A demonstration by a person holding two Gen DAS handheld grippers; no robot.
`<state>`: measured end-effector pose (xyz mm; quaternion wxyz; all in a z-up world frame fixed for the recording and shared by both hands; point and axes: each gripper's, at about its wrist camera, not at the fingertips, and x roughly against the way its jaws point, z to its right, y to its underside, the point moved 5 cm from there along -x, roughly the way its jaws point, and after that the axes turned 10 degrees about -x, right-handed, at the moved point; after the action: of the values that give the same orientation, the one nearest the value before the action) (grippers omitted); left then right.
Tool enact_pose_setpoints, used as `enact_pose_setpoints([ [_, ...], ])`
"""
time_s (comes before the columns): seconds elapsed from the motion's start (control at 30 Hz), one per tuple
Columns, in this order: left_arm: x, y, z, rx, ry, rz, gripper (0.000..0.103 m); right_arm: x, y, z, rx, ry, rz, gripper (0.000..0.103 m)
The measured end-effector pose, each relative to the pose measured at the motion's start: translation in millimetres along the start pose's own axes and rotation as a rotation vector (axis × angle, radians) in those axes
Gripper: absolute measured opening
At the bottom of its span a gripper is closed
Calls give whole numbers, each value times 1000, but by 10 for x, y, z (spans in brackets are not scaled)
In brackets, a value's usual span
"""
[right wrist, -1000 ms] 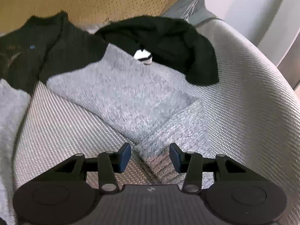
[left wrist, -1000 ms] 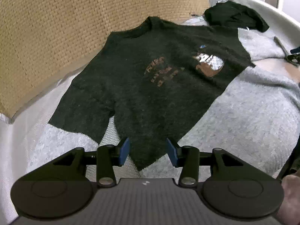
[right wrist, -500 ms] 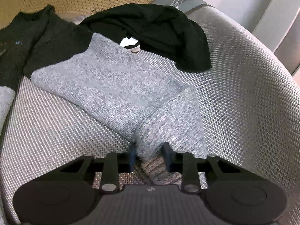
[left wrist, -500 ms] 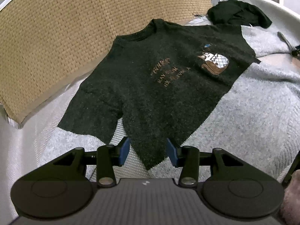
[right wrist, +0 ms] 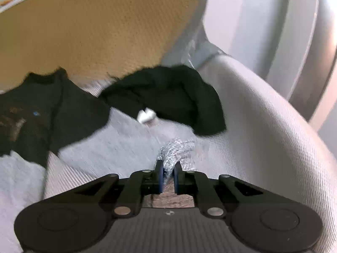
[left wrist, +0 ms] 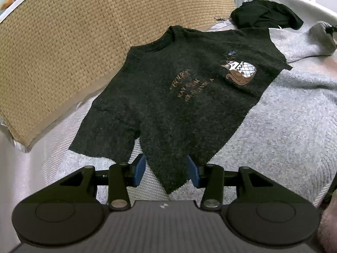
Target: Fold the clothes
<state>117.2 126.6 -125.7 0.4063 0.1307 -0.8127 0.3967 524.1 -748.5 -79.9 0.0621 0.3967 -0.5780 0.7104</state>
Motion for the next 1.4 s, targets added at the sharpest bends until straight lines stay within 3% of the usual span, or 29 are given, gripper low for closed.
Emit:
enact_pose_setpoints([
  [0.3, -8, 40, -91, 62, 1, -2, 47, -47, -208, -558, 46, -101, 32, 9],
  [0.93, -69, 85, -112, 82, -6, -35, 47, 201, -536, -1587, 84, -318, 121, 9],
  [1.13, -78, 107, -127, 88, -12, -46, 47, 389, -484, -2258, 142, -469, 135, 9],
  [1.27, -97, 102, -85, 59, -27, -58, 47, 682, -170, -2830, 239, -616, 125, 9],
  [1.4, -99, 125, -126, 85, -14, -57, 47, 775, 136, -3278, 304, -733, 55, 9],
])
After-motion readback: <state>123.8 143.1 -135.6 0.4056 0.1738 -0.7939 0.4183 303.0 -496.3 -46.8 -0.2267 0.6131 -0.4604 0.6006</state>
